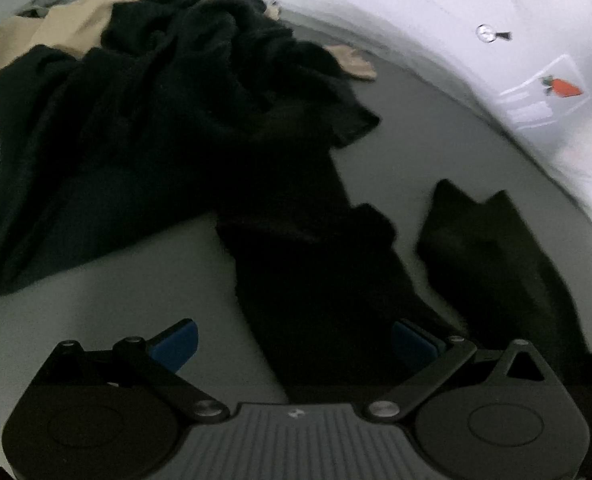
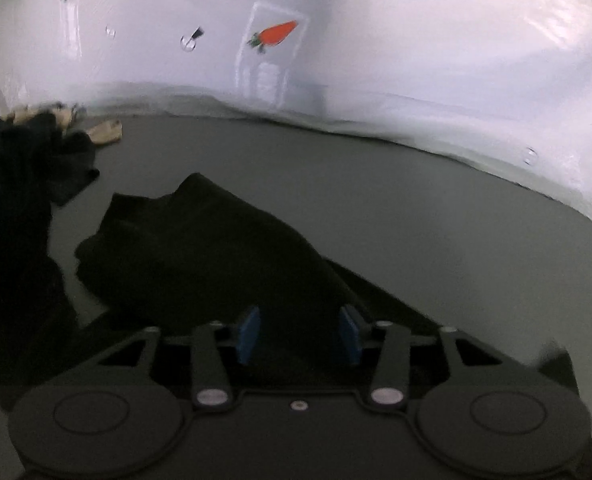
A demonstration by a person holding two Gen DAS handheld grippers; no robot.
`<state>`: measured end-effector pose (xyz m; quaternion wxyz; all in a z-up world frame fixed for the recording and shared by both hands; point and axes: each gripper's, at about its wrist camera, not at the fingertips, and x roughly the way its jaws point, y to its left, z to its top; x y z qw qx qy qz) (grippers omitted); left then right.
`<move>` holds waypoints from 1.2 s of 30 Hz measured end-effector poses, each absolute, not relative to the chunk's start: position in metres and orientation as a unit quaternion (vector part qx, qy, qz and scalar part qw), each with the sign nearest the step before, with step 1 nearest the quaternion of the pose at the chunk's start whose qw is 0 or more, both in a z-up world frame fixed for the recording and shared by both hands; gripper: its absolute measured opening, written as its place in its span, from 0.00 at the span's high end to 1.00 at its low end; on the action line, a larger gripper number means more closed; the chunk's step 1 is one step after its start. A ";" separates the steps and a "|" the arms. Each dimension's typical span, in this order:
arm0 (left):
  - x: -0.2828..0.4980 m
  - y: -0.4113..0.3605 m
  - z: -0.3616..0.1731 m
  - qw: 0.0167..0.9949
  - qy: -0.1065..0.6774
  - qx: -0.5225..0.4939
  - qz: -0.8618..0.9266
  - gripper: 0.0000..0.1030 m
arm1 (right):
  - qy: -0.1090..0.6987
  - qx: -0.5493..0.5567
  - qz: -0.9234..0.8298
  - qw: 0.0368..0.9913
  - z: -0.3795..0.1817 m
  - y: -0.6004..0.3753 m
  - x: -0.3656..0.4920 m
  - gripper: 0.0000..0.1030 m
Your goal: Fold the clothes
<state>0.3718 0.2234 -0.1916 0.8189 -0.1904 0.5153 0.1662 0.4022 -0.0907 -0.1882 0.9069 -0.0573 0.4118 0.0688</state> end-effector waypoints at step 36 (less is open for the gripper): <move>0.442 0.161 -0.201 0.819 0.542 -0.133 0.132 0.01 | 0.289 -0.006 -0.355 0.889 -0.117 -0.386 0.463 0.87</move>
